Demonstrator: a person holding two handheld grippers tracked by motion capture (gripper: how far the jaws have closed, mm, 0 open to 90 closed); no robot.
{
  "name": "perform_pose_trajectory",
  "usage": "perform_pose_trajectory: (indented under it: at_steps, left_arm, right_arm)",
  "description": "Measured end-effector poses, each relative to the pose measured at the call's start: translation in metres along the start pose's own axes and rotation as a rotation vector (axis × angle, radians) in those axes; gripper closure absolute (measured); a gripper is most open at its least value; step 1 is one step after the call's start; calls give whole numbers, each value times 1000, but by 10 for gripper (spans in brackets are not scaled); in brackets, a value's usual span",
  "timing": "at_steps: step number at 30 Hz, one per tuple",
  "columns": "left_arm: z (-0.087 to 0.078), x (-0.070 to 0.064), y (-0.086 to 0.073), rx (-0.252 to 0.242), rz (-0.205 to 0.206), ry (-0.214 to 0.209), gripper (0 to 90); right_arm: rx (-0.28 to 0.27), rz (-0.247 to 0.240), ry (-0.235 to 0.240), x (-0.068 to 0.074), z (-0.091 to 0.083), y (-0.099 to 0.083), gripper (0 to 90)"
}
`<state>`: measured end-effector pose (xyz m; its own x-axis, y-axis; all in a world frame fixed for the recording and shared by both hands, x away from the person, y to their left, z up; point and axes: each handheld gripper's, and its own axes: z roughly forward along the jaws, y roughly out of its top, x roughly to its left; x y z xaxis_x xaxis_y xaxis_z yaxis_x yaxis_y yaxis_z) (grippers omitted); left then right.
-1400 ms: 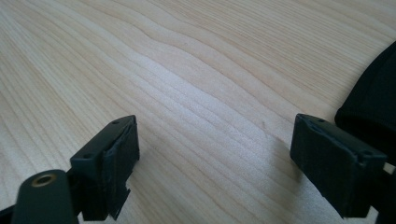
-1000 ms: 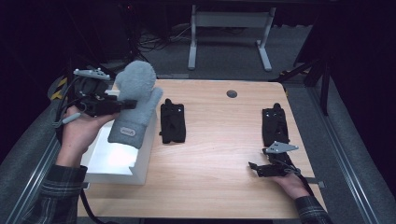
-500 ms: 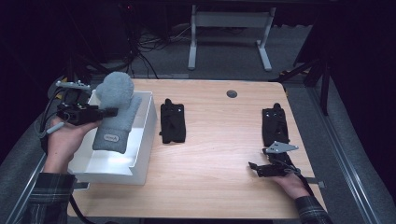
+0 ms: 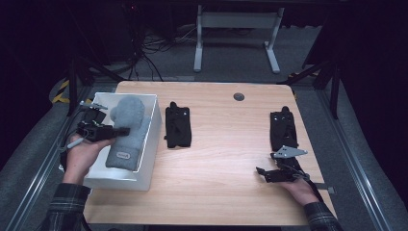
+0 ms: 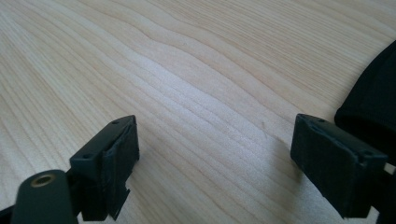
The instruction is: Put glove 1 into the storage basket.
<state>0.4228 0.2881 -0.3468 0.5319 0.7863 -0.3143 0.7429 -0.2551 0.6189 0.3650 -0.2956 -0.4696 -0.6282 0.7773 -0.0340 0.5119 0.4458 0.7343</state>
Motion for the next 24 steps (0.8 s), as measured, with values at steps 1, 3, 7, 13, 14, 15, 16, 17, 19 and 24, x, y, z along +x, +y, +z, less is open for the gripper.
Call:
perform_pose_trajectory:
  at_steps: [1,3,7,13,14,15,16,17,19,24]
  left_arm:
    - [5,2,-2,15,-7,-1,745]
    - [12,5,-5,37,-7,4,745]
    - [24,11,-9,56,-27,-2,745]
    - [46,28,-18,122,-49,-3,742]
    - [49,30,-19,140,-46,1,741]
    - [52,31,-20,154,-44,8,740]
    - [56,34,-22,167,-46,25,739]
    - [58,35,-22,178,-42,37,736]
    - [61,40,-25,183,-50,53,734]
    - [64,50,-30,190,-80,79,678]
  right_arm:
    - [0,0,0,0,0,0,155]
    - [0,1,0,0,0,0,155]
    - [0,1,1,0,0,0,155]
    - [0,1,1,0,0,0,155]
    - [0,1,0,0,0,0,155]
    - [0,0,1,0,0,0,155]
    - [0,0,0,0,0,0,155]
    - [0,1,1,0,0,0,155]
    - [0,1,1,0,0,0,155]
    - [0,1,0,0,0,0,154]
